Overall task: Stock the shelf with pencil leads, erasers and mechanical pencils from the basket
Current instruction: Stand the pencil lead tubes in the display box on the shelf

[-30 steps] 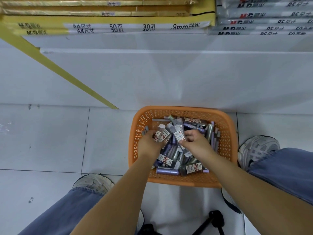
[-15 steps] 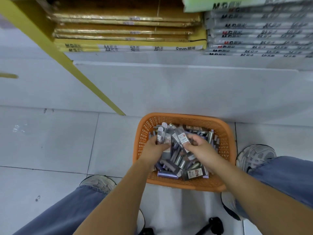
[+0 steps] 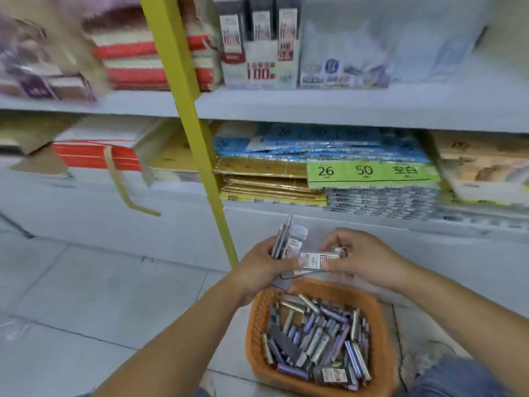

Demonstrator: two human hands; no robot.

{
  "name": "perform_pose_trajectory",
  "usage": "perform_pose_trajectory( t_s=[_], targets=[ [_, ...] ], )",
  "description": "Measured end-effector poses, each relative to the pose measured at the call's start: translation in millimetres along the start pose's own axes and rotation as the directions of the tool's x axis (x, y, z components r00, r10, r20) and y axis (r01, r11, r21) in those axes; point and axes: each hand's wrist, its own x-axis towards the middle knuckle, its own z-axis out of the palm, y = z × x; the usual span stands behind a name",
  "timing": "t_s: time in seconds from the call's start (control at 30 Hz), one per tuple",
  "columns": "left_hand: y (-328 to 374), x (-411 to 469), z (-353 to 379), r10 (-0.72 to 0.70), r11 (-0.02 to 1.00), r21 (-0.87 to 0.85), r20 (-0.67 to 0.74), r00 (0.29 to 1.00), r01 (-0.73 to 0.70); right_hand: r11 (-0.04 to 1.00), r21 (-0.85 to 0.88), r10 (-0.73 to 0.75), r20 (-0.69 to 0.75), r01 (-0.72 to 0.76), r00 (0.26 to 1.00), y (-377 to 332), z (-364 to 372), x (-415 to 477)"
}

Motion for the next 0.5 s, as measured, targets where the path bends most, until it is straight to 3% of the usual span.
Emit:
perform_pose_trajectory(
  t_s=[0.07,0.23,0.33,0.5],
  targets=[
    [31,-12,2,0.073,0.997,0.037,-0.022,0.997,-0.073,0.997,0.001,-0.08,-0.046,0.08,0.996,-33,-12,-9],
    [103,-38,-4,0.219,0.975,0.038,-0.079,0.973,-0.217,0.951,0.191,-0.211,-0.173,0.242,0.962,-97,-38,-22],
    [135,-46,-9,0.267,0.964,0.036,-0.076,0.961,-0.265,0.941,0.134,-0.274,-0.231,0.31,0.934,-128,-47,-19],
    [158,-47,-21,0.308,0.951,-0.005,-0.092,0.947,-0.31,0.926,0.081,-0.348,-0.195,0.368,0.917,-166,-52,-3]
  ],
)
